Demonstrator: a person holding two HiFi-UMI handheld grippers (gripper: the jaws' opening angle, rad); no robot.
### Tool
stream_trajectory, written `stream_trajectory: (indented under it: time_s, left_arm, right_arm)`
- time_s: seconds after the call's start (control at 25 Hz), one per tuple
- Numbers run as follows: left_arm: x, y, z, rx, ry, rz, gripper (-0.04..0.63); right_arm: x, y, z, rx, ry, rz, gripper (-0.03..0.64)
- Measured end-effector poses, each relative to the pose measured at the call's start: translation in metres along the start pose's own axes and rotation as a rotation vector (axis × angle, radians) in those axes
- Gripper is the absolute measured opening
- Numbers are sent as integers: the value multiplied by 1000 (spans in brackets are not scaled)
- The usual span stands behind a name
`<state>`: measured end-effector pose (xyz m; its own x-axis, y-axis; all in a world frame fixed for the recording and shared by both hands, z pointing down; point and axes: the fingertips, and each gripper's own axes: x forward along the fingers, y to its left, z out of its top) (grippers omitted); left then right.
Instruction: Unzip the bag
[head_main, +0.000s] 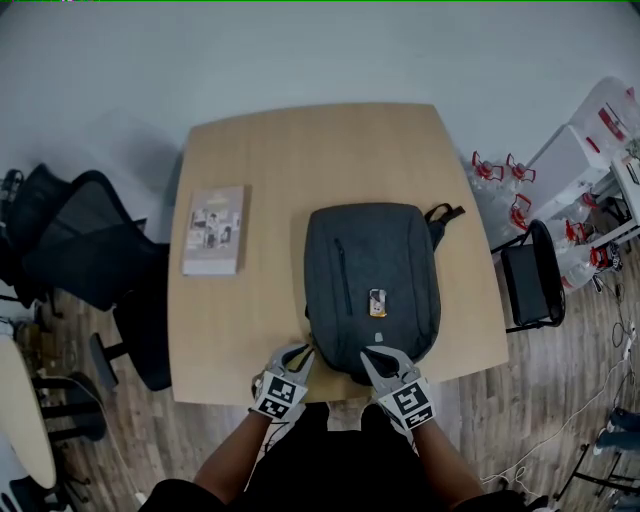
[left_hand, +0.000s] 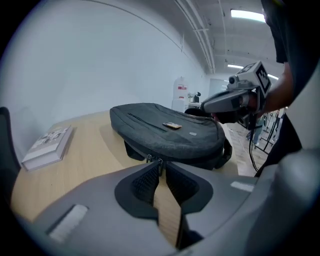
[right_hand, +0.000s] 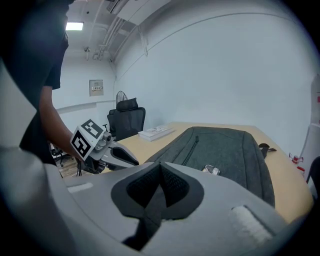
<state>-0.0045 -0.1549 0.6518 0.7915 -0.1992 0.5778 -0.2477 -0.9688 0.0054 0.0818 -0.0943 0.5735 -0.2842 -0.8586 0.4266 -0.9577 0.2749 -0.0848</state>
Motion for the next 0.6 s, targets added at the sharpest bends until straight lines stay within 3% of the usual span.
stream_trajectory:
  time_s: [0.6]
  left_arm:
    - [26, 5, -19, 126, 120, 58, 104]
  right_arm:
    - [2, -1, -16, -10, 38, 53, 3]
